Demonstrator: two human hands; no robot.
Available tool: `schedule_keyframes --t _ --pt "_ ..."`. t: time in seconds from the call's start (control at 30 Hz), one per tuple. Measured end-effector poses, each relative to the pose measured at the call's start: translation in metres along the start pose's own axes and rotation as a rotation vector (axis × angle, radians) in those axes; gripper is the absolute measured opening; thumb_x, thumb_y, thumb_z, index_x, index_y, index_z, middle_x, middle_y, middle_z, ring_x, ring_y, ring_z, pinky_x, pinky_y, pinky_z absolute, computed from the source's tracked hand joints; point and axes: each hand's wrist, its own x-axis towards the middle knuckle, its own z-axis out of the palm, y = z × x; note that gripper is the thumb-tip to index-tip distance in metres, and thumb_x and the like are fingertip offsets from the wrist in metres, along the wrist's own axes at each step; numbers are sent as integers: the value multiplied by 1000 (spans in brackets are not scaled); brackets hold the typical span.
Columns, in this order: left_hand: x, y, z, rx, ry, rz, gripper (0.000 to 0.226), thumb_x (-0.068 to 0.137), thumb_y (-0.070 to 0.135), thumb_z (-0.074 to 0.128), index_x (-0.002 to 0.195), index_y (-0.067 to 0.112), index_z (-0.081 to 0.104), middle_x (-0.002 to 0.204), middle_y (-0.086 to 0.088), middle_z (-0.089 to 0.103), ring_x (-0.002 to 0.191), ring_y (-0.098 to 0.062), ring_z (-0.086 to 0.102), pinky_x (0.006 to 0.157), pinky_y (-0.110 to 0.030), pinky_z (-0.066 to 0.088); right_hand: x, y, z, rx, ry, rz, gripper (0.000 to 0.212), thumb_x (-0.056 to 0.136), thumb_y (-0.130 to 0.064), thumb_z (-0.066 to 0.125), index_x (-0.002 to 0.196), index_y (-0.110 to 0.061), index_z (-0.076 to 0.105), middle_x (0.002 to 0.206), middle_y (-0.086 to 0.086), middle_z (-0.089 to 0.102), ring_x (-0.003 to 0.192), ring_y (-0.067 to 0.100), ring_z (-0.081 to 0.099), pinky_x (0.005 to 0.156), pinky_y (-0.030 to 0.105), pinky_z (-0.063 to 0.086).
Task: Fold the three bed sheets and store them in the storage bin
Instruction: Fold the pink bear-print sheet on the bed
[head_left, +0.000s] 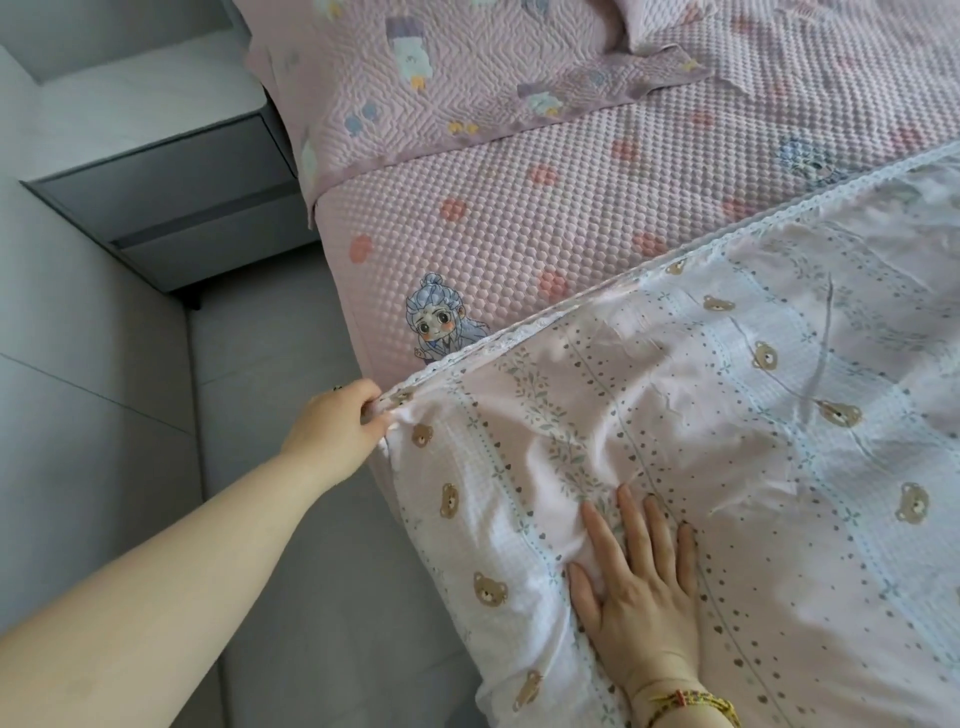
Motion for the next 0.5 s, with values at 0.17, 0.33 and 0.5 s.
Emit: schedule_keyframes --t 0.17,0.33,0.5 --pt "-72 21 -38 -394 41 185 31 90 14 55 72 31 36 62 4 44 60 -7 44 54 -12 33 -11 -9 -36 27 -108 26 55 90 -59 20 140 -38 28 151 -11 15 142 14 5 112 28 -10" --pt "-147 48 -61 -487 -67 298 43 87 31 56 74 62 30 59 17 51 53 -4 44 53 -14 35 -31 -54 -118 912 7 319 19 92 -11 50 99 -27 58 98 -11 60 88 7 57 69 12 46" --pt "-188 60 -71 -402 -196 338 24 88 36 57 85 55 42 63 25 53 63 2 51 59 -9 36 -43 -95 -167 1072 108 256 28 90 -14 53 82 -40 52 73 -8 54 68 16 56 71 42 53"
